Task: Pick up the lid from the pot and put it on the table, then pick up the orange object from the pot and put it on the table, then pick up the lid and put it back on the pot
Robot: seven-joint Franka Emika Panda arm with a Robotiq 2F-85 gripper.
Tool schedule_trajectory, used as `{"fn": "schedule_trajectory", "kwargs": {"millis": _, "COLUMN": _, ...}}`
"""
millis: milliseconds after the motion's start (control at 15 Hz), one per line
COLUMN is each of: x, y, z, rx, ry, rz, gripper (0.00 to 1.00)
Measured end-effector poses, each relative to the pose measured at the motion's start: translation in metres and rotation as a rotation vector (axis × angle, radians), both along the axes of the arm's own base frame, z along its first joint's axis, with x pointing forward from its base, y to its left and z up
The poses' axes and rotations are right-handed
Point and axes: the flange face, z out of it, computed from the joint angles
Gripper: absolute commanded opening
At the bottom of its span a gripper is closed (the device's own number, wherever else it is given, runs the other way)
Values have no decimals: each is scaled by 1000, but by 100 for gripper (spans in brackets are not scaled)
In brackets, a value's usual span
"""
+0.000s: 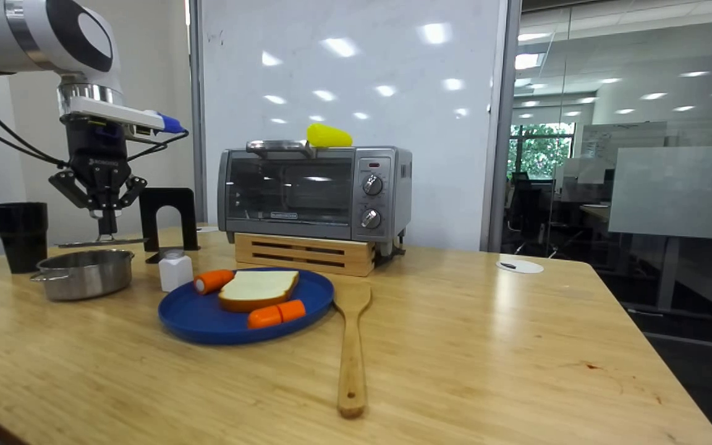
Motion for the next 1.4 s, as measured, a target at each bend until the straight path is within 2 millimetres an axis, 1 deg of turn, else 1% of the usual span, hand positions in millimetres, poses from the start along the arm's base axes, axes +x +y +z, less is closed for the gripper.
{"fn": "schedule_trajectory", "kwargs": {"millis": 333, "x": -2, "y": 4, "z": -7, "rx": -9, "ry": 12, "rz": 21, "gripper": 1}}
{"fn": "schedule_trajectory", "kwargs": {"millis": 467, "x": -2, "y": 4, "z": -7, "rx": -9, "ry": 13, "rz": 26, "gripper": 3}}
{"fn": "schedule_trajectory", "kwargs": {"millis": 1200, "x": -2, "y": 4, "z": -7, "rx": -9, "ry": 13, "rz": 25, "gripper": 3}}
{"fn": "schedule_trajectory", "kwargs": {"millis": 1267, "x": -2, "y": 4, "z": -7, "rx": -9, "ry": 13, "rz": 25, "gripper": 1}}
{"fn": "schedule_trajectory", "kwargs": {"millis": 1400, "x": -2, "y": 4, "z": -7, "rx": -9, "ry": 13, "rz": 25, "gripper": 1}}
